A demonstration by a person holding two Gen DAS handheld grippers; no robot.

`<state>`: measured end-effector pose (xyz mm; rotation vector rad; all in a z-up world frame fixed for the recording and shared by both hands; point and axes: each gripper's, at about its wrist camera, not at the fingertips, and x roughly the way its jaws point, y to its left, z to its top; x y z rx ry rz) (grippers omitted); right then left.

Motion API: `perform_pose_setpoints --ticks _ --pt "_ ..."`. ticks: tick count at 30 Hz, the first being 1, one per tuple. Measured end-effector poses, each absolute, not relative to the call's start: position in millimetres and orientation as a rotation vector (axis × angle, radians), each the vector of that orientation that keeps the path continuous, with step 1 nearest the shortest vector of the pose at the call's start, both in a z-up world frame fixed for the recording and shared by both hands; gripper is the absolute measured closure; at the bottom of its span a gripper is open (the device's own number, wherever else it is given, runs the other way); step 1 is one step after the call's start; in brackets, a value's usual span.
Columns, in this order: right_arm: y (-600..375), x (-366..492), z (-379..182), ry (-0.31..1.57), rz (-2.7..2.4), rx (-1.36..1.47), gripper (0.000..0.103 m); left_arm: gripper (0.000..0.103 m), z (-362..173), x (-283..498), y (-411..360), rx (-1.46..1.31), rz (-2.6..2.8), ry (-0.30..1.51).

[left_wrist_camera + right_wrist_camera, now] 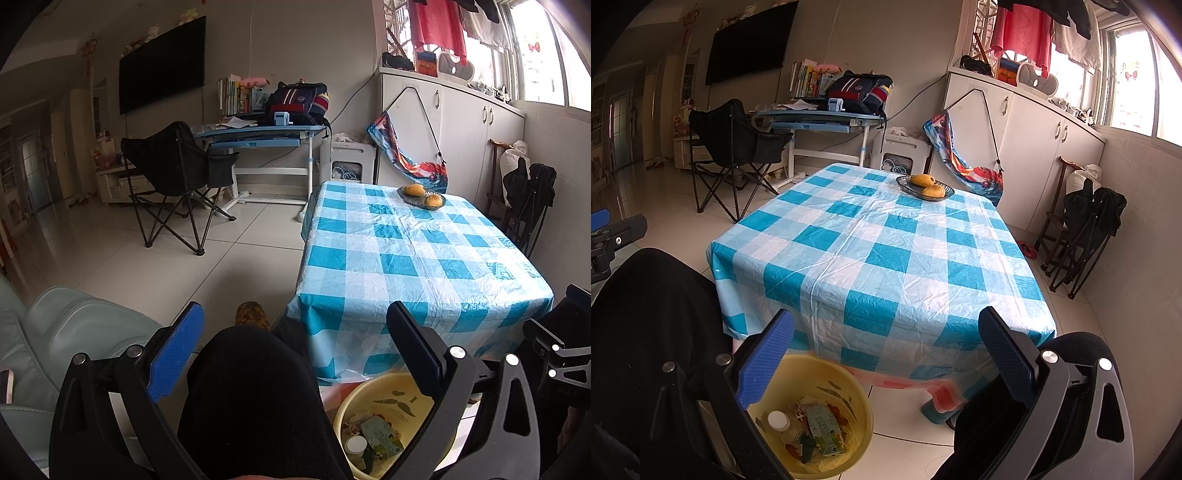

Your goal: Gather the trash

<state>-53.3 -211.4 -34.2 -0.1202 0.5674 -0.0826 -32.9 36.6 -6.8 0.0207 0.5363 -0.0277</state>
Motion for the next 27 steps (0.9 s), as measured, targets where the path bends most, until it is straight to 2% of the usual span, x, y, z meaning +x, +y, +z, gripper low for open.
perform_pose_setpoints --ticks 27 --pt "-210 -53 -36 0.572 -0.08 -0.126 0.008 0.007 -3 -30 47 -0.027 -0.038 0.564"
